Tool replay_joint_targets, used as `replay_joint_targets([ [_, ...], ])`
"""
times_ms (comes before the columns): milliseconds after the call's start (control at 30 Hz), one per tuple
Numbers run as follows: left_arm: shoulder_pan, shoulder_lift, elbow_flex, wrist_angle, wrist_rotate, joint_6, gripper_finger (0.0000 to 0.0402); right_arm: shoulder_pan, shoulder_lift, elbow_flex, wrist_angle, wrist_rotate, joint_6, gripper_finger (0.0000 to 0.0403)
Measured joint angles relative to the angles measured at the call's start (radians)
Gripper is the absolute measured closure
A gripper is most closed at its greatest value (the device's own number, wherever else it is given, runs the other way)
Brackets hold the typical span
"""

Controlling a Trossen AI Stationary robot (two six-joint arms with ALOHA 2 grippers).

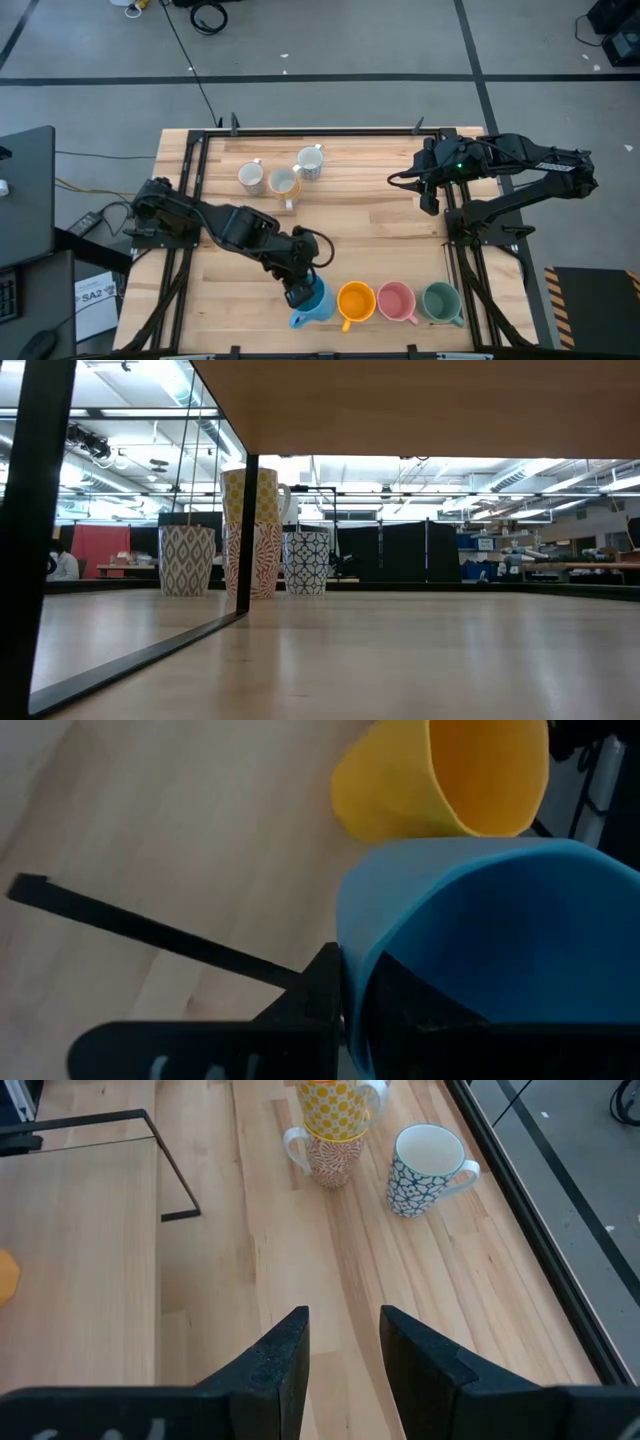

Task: Place coffee mugs
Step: Put the blue mug on the shelf

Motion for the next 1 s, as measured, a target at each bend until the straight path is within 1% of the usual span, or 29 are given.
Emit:
replay_joint_targets([
  [533, 0.007, 0.029, 0.001, 0.000, -0.012, 0.005, 0.0370, 0.000, 0.000, 0.000, 0.000, 0.000, 0.000, 0.0273],
  [700, 0.009, 0.045, 0.000, -0.016, -0.019, 0.033, 0.0370, 0.000, 0.000, 0.000, 0.000, 0.000, 0.000, 0.0272],
  [867, 0.014, 0.052, 0.000, -0.045, -0.018, 0.038, 0.0369, 0.000, 0.000, 0.000, 0.000, 0.000, 0.000, 0.0273],
  [933, 0.014, 0.053, 0.000, -0.081, -0.022, 0.039, 0.0369, 0.000, 0.000, 0.000, 0.000, 0.000, 0.000, 0.0272],
  [1000, 0.015, 0.056, 0.000, -0.075, -0.022, 0.039, 0.0369, 0.000, 0.000, 0.000, 0.000, 0.000, 0.000, 0.0272],
])
